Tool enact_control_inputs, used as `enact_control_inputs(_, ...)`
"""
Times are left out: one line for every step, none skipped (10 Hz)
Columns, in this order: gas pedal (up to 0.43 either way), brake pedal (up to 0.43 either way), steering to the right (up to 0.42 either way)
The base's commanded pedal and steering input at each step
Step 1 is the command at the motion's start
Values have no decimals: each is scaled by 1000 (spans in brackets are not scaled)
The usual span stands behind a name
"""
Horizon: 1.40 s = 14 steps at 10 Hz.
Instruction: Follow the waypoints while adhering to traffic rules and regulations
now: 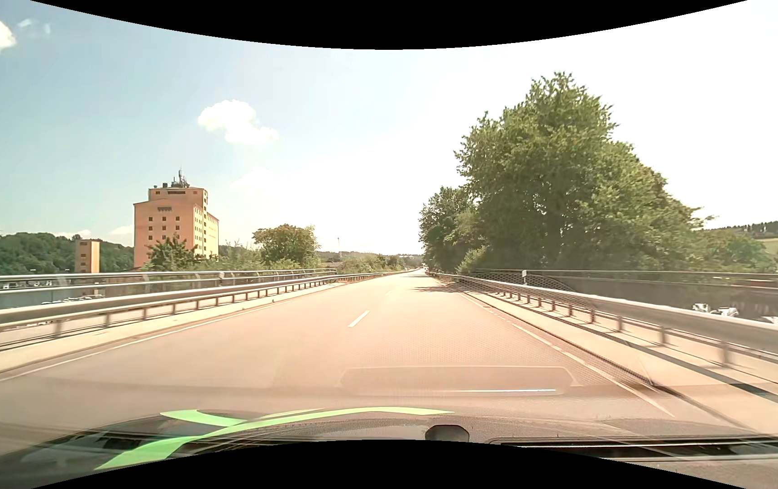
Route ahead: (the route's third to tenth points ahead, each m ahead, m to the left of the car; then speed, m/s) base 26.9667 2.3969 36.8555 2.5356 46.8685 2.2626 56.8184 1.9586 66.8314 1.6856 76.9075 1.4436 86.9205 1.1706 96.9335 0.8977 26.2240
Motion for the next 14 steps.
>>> enact_control_inputs(240, 0, -2)
enact_control_inputs(248, 0, -2)
enact_control_inputs(268, 0, -2)
enact_control_inputs(280, 0, -2)
enact_control_inputs(280, 0, -2)
enact_control_inputs(280, 0, -2)
enact_control_inputs(268, 0, -2)
enact_control_inputs(248, 0, -2)
enact_control_inputs(248, 0, -1)
enact_control_inputs(248, 0, -1)
enact_control_inputs(248, 0, -1)
enact_control_inputs(248, 0, -1)
enact_control_inputs(240, 0, -1)
enact_control_inputs(240, 0, -1)
